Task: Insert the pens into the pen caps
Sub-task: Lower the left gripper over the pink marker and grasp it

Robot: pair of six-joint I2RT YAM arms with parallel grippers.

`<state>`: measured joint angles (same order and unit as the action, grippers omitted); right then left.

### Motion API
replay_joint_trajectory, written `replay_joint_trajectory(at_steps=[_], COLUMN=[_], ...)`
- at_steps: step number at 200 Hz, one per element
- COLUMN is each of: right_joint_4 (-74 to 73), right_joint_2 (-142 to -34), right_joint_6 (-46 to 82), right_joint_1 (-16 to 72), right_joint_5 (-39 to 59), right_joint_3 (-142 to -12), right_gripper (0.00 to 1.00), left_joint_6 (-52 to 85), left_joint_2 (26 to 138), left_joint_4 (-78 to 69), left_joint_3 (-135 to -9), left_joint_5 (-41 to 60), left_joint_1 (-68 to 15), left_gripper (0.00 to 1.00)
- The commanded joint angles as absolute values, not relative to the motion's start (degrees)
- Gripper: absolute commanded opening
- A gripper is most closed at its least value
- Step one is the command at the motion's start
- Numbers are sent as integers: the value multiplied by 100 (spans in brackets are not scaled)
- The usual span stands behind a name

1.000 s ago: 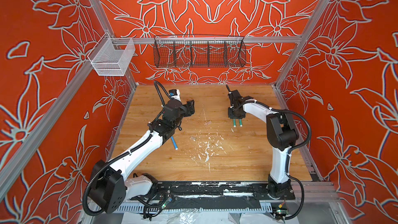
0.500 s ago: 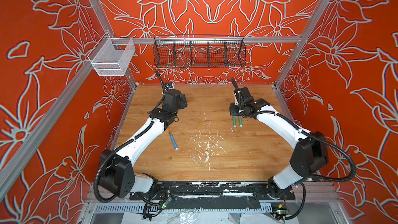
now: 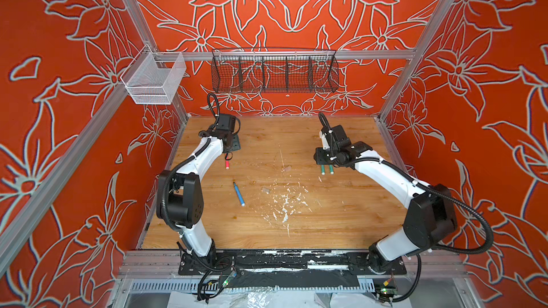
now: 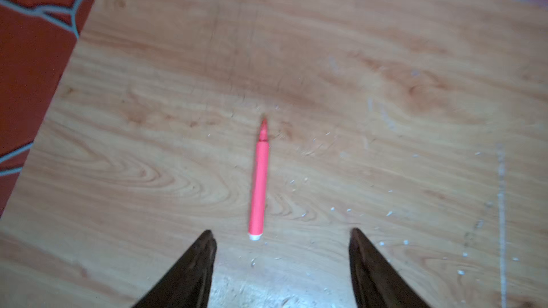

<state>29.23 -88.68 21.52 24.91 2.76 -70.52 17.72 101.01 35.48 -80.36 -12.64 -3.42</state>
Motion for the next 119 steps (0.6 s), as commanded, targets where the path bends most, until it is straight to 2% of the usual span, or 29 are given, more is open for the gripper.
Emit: replay_joint_trajectory(at_steps=[1, 21, 45, 119], right_joint_4=[2731, 2716, 2617, 2598], right_joint_2=[-8743, -8706, -8622, -8583], right_joint_6=[2115, 2082, 2074, 2082], right_joint_1=[2496, 2496, 2494, 2495], right_joint_5=[457, 423, 408, 556], right_joint_3=[-6970, -6923, -6804, -6776], right_gripper=[38, 38, 39, 39], left_joint_6=[1574, 1409, 1240, 1066], left_joint_2=[10423, 10789, 11275, 12199], left_joint_4=[4187, 4324, 4616, 4975], left_joint_3=[-8157, -8276, -8559, -9141], left_joint_5=[-845, -616, -823, -659], left_joint_1=[-167, -55, -40, 98], left_gripper=[63, 58, 49, 36])
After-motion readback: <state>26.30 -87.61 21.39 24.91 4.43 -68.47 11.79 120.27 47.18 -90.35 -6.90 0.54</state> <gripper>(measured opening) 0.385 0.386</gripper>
